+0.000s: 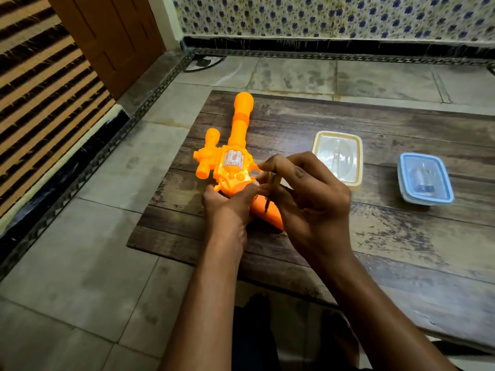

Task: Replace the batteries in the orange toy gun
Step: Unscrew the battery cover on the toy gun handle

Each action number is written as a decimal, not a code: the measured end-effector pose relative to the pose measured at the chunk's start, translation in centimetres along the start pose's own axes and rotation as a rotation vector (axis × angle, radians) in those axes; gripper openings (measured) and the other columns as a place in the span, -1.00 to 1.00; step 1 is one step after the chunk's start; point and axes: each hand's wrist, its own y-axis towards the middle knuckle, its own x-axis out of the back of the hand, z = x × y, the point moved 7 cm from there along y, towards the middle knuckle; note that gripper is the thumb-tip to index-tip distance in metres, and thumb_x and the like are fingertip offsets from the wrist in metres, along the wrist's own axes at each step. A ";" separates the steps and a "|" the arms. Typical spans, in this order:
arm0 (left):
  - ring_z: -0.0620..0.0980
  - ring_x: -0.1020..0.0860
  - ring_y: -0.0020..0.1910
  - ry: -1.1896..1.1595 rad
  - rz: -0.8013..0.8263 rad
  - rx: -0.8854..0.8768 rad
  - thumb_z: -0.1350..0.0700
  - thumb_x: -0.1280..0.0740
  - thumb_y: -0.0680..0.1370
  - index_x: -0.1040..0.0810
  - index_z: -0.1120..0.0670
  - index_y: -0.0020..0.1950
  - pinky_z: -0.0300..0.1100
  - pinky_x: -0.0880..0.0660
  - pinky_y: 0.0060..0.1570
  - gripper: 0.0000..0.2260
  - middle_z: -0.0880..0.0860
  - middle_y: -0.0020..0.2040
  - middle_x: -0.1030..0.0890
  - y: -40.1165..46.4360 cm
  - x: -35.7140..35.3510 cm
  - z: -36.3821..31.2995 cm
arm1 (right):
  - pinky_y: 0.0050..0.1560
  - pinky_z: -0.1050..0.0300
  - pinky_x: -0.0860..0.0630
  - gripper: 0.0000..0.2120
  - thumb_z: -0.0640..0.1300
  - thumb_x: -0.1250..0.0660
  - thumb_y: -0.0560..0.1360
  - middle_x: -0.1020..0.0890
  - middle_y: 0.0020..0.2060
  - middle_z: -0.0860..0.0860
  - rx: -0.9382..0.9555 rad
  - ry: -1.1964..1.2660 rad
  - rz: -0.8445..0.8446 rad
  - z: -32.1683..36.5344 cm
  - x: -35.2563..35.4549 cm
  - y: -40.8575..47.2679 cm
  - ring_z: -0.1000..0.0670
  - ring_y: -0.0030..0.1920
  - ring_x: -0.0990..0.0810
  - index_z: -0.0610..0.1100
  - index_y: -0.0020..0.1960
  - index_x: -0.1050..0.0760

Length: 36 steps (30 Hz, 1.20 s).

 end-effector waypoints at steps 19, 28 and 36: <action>-0.16 -0.57 -0.50 0.066 0.040 0.011 0.45 -0.43 0.43 -0.54 0.19 0.14 -0.19 -0.54 -0.46 -0.66 0.09 -0.28 -0.59 0.5 -0.3 0.4 | -0.09 -0.01 -0.60 -0.68 -0.54 -0.42 0.47 -0.65 -0.05 -0.16 0.008 0.024 0.049 0.1 -0.5 0.3 -0.11 -0.02 -0.68 -0.30 0.16 -0.66; -0.11 -0.57 -0.49 0.051 0.039 0.053 0.38 -0.49 0.45 -0.53 0.24 0.25 -0.25 -0.48 -0.56 -0.61 0.10 -0.23 -0.61 0.2 -0.3 0.2 | 0.03 0.10 -0.59 -0.53 -0.73 -0.26 0.36 -0.67 0.00 -0.16 -0.043 0.152 0.139 -0.1 -0.9 0.4 -0.10 0.05 -0.69 -0.40 0.17 -0.60; 0.20 -0.70 -0.08 0.064 0.030 -0.008 0.17 -0.54 0.20 -0.56 0.26 0.27 0.18 -0.67 -0.05 -0.36 0.30 0.08 -0.70 -0.4 -0.2 -0.3 | -0.02 0.21 -0.57 -0.68 -0.49 -0.43 0.48 -0.56 -0.05 -0.16 -0.051 -0.018 0.050 -0.2 0.2 0.9 -0.01 -0.01 -0.61 -0.29 0.20 -0.64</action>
